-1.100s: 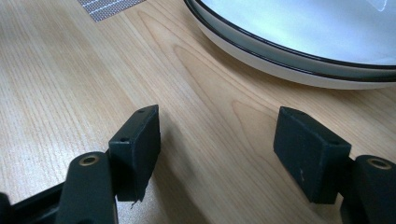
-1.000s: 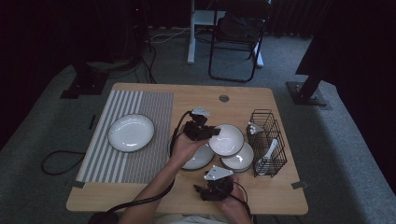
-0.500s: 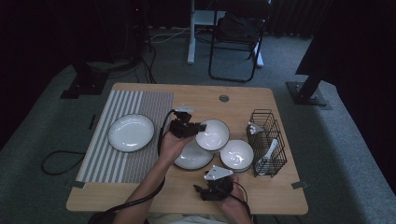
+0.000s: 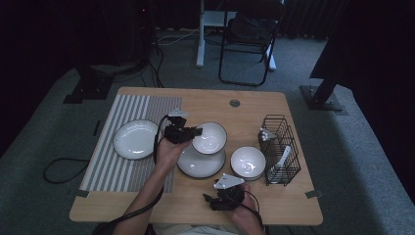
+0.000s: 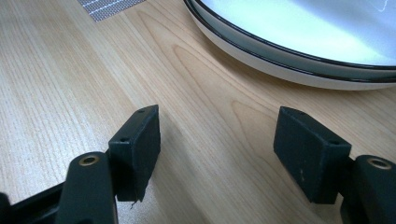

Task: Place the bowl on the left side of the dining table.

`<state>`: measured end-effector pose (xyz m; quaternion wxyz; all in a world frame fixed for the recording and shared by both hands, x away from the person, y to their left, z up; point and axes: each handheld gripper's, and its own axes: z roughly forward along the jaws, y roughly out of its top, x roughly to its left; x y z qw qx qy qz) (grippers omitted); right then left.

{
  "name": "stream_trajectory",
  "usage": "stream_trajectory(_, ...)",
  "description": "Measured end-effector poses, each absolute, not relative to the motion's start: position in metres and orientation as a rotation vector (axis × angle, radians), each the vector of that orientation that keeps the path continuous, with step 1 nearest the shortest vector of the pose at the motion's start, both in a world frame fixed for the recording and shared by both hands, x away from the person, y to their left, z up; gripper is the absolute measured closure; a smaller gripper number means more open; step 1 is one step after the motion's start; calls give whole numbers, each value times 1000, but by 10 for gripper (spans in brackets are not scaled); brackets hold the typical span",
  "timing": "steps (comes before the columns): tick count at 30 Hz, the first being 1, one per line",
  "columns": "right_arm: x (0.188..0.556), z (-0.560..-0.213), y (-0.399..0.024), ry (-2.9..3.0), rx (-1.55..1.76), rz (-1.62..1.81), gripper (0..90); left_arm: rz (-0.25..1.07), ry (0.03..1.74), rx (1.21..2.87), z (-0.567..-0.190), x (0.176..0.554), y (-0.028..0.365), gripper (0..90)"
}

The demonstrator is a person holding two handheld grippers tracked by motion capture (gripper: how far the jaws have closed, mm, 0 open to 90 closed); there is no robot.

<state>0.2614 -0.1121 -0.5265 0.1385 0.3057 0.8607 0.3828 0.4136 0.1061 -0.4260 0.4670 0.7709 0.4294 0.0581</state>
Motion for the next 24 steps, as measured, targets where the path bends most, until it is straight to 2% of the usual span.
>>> stream_trajectory(17,262,-526,-112,2490,884,1107,313,235,1138,1848,-421,416,145,823)
stream_trajectory(24,262,-527,-112,2489,882,1107,312,235,1168,1832,-424,417,160,823)
